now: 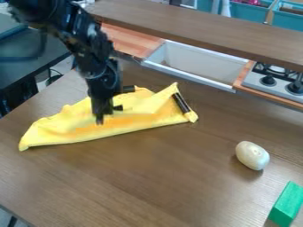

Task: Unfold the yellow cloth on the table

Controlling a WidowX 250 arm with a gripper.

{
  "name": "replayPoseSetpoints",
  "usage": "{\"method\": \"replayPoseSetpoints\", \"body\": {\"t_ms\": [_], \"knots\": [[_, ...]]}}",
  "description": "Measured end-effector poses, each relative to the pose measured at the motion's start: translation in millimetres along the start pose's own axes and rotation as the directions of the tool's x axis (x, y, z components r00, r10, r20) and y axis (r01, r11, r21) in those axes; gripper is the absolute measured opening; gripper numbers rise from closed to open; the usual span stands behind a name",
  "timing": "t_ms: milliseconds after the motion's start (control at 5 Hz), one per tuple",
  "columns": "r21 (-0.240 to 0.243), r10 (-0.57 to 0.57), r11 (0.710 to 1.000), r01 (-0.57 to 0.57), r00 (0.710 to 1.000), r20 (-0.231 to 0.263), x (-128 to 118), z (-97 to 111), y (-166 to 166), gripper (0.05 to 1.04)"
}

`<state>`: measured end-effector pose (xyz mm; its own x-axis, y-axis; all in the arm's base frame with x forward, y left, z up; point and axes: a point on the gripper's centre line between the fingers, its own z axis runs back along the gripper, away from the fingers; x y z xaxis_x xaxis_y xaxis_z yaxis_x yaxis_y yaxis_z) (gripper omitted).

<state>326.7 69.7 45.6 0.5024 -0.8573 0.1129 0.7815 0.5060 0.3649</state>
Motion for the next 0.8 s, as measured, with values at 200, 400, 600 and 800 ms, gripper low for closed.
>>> {"method": "replayPoseSetpoints", "body": {"t_ms": [200, 400, 600, 800], "knots": [[0.012, -0.057, 0.998, 0.057, 0.998, 0.027, 2, 12, -24, 0.050], [0.006, -0.091, 0.996, 0.091, 0.995, 0.042, 6, 20, -45, 0.050], [0.011, -0.129, 0.992, 0.129, 0.990, 0.053, 11, 26, -63, 0.050], [0.007, -0.161, 0.987, 0.161, 0.986, 0.055, 17, 29, -78, 0.050]]}}
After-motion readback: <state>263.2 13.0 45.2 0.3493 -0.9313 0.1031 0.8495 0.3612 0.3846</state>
